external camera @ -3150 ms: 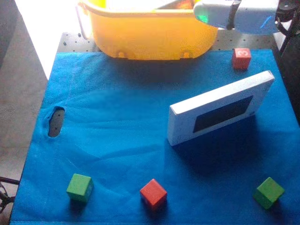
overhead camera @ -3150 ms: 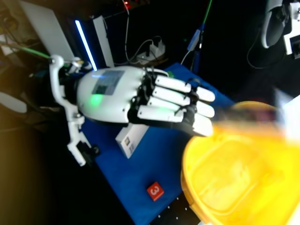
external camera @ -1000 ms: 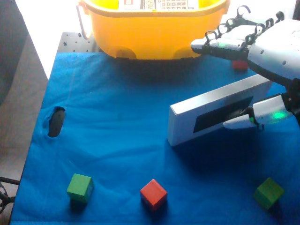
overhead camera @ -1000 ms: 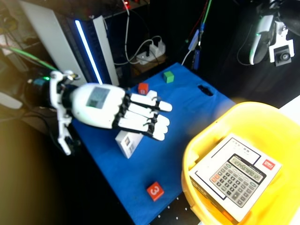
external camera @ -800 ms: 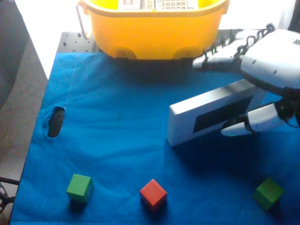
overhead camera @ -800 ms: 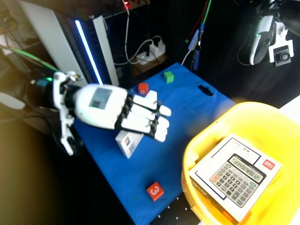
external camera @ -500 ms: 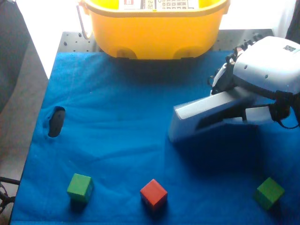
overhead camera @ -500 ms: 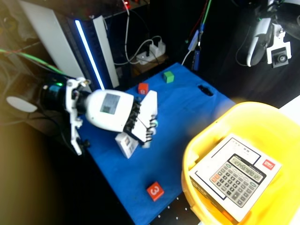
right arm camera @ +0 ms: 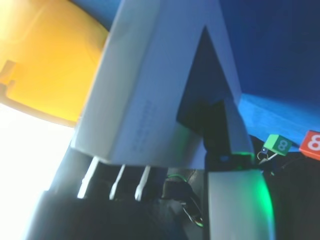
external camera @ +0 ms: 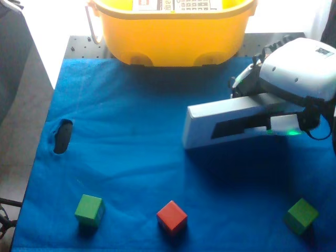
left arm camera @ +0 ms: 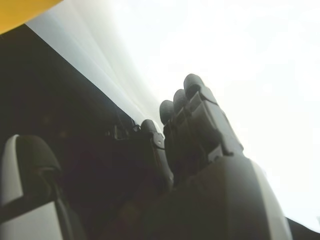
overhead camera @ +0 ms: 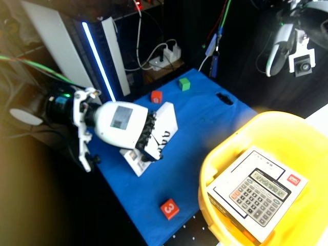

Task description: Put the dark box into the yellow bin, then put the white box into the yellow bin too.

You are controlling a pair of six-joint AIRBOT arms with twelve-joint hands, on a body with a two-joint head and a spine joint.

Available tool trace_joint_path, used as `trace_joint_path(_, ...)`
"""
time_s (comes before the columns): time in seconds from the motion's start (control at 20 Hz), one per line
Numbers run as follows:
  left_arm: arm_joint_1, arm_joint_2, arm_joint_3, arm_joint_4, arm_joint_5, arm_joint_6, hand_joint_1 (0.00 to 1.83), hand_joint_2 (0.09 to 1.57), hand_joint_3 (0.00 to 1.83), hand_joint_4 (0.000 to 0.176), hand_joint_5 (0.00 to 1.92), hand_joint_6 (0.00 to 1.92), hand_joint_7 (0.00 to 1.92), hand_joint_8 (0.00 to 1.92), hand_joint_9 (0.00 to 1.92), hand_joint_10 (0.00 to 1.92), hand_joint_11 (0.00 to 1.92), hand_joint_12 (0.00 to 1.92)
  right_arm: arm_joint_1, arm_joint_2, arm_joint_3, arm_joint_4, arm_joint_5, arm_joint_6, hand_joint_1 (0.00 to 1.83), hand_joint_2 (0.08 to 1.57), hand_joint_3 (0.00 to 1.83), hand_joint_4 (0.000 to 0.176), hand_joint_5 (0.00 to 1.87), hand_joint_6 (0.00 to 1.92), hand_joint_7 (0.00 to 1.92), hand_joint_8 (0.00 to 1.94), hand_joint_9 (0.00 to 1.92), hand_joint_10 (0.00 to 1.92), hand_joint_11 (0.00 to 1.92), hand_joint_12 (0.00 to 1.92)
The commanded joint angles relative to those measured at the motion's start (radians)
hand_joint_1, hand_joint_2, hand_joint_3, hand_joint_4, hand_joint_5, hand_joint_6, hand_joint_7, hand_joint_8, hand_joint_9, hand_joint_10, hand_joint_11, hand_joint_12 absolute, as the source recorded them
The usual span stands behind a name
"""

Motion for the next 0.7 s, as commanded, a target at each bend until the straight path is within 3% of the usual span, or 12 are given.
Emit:
trace_joint_path(0.0, -0.009, -0.003, 0.005, -0.056, -0.097, -0.006, 1.2, 0.83, 0.01, 0.163, 0.46, 0.0, 0.41, 0.0, 0.3, 0.0, 0.3, 0.0, 0.006, 0.001, 0.009, -0.004, 0.156, 0.04, 1.28, 1.04, 0.0, 0.0, 1.08, 0.66, 1.25, 0.73, 1.25, 0.56, 0.89, 1.35)
trace_joint_path(0.15, 0.008, -0.003, 0.007, -0.066, -0.095, -0.006, 1.16, 0.83, 0.01, 0.171, 0.45, 0.0, 0.41, 0.0, 0.3, 0.0, 0.3, 0.0, 0.006, -0.018, 0.016, -0.006, 0.209, 0.057, 1.29, 1.05, 0.0, 0.0, 1.03, 0.7, 1.24, 0.76, 1.28, 0.58, 0.99, 1.3)
trace_joint_path(0.2, 0.014, -0.003, 0.007, -0.068, -0.094, -0.006, 1.16, 0.83, 0.0, 0.165, 0.46, 0.0, 0.42, 0.0, 0.3, 0.0, 0.28, 0.0, 0.012, -0.021, 0.015, -0.006, 0.227, 0.057, 1.28, 1.08, 0.0, 0.0, 0.97, 0.79, 1.18, 0.86, 1.28, 0.63, 1.02, 1.35)
trace_joint_path(0.35, 0.039, -0.003, 0.01, -0.087, -0.094, -0.006, 1.17, 0.83, 0.0, 0.153, 0.43, 0.0, 0.4, 0.0, 0.32, 0.01, 0.27, 0.0, 0.055, -0.023, 0.014, -0.028, 0.237, 0.057, 1.28, 1.08, 0.0, 0.0, 0.97, 0.78, 1.16, 0.93, 1.21, 0.92, 1.0, 1.54)
trace_joint_path(0.45, 0.057, -0.004, 0.012, -0.094, -0.093, -0.006, 1.18, 0.84, 0.0, 0.161, 0.4, 0.0, 0.36, 0.0, 0.31, 0.0, 0.27, 0.0, 0.082, -0.023, 0.014, -0.042, 0.239, 0.057, 1.29, 1.07, 0.0, 0.0, 1.02, 0.71, 1.18, 0.89, 1.18, 0.94, 1.0, 1.47)
trace_joint_path(0.5, 0.066, -0.006, 0.014, -0.098, -0.093, -0.006, 1.18, 0.84, 0.01, 0.149, 0.39, 0.0, 0.35, 0.0, 0.31, 0.0, 0.27, 0.0, 0.095, -0.023, 0.015, -0.048, 0.242, 0.057, 1.28, 1.08, 0.0, 0.0, 1.01, 0.71, 1.15, 0.96, 1.17, 0.98, 0.99, 1.51)
trace_joint_path(0.55, 0.077, -0.006, 0.015, -0.105, -0.093, -0.006, 1.17, 0.85, 0.01, 0.154, 0.38, 0.0, 0.34, 0.0, 0.31, 0.0, 0.25, 0.0, 0.114, -0.022, 0.016, -0.054, 0.243, 0.057, 1.28, 1.09, 0.0, 0.0, 1.01, 0.69, 1.1, 1.05, 1.12, 1.12, 0.97, 1.6)
trace_joint_path(0.6, 0.086, -0.006, 0.016, -0.112, -0.093, -0.006, 1.17, 0.84, 0.0, 0.17, 0.38, 0.0, 0.35, 0.0, 0.3, 0.0, 0.23, 0.0, 0.126, -0.022, 0.018, -0.058, 0.243, 0.057, 1.27, 1.11, 0.0, 0.0, 0.95, 0.79, 1.06, 1.13, 1.09, 1.19, 0.96, 1.61)
trace_joint_path(0.65, 0.095, -0.006, 0.017, -0.119, -0.093, -0.006, 1.17, 0.84, 0.0, 0.17, 0.38, 0.0, 0.35, 0.0, 0.3, 0.0, 0.23, 0.0, 0.142, -0.022, 0.019, -0.065, 0.244, 0.057, 1.27, 1.11, 0.0, 0.0, 0.95, 0.79, 1.06, 1.13, 1.09, 1.19, 0.96, 1.61)
